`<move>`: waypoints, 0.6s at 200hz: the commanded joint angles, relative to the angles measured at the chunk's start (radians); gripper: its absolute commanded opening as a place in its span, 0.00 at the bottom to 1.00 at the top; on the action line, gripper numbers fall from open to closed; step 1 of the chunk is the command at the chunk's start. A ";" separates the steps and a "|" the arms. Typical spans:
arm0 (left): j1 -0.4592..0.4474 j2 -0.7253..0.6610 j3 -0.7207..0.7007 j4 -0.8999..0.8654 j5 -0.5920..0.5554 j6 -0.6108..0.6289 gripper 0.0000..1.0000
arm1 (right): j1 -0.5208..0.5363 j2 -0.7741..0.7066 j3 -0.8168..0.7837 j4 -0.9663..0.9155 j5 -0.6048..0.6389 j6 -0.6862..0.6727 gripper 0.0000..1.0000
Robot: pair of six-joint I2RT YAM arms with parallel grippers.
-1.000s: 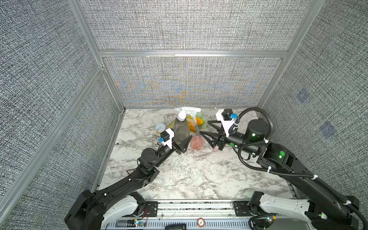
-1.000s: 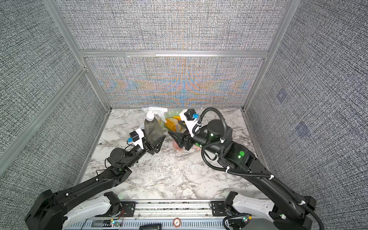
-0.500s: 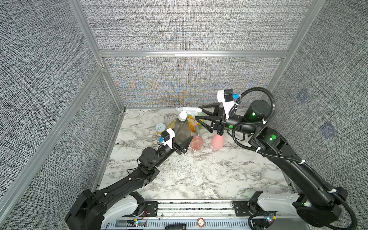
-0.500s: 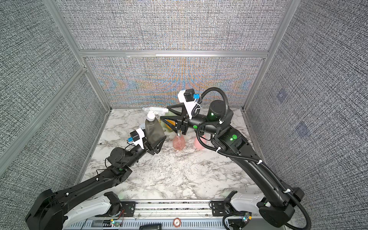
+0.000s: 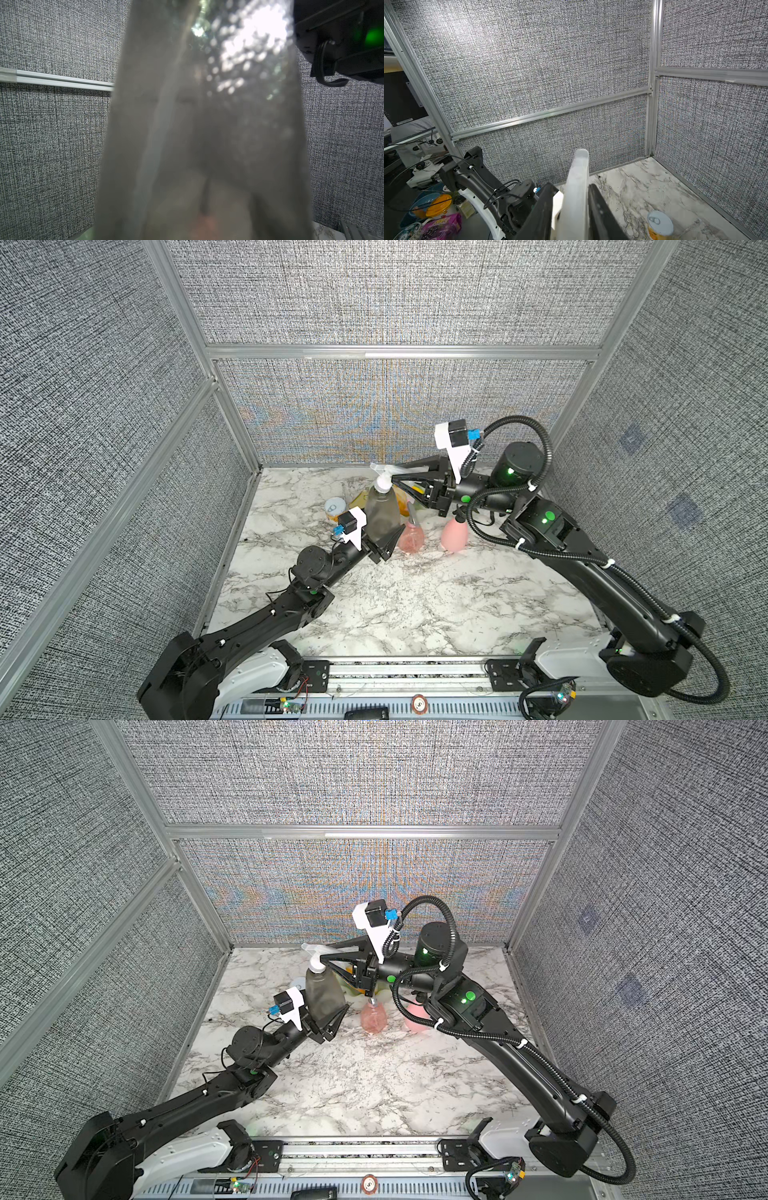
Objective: Attach spray nozzles to spray bottles
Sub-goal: Screw the spray nozzle on the spray bottle.
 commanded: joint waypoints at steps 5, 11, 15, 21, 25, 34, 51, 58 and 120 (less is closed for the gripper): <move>-0.001 0.005 0.011 0.012 0.014 -0.004 0.62 | 0.014 0.011 0.023 -0.014 0.019 -0.027 0.28; -0.002 0.004 0.012 0.010 0.014 -0.001 0.62 | 0.017 0.016 0.027 -0.023 0.023 -0.034 0.28; 0.000 0.004 0.013 0.009 0.013 -0.002 0.61 | 0.019 0.018 0.030 -0.030 0.027 -0.037 0.27; 0.000 0.004 0.012 0.009 0.012 -0.002 0.61 | 0.021 0.022 0.035 -0.039 0.031 -0.042 0.26; 0.000 0.002 0.013 0.009 0.013 -0.001 0.61 | 0.023 0.023 0.038 -0.046 0.033 -0.046 0.26; -0.001 0.001 0.013 0.006 0.012 0.000 0.61 | 0.026 0.027 0.044 -0.057 0.041 -0.052 0.25; 0.000 0.001 0.015 0.003 0.014 0.002 0.61 | 0.032 0.037 0.059 -0.087 0.058 -0.067 0.24; -0.001 0.001 0.016 -0.001 0.015 0.004 0.61 | 0.034 0.042 0.066 -0.103 0.070 -0.075 0.23; 0.000 0.003 0.027 -0.029 0.022 0.026 0.60 | 0.041 0.083 0.173 -0.270 0.188 -0.107 0.15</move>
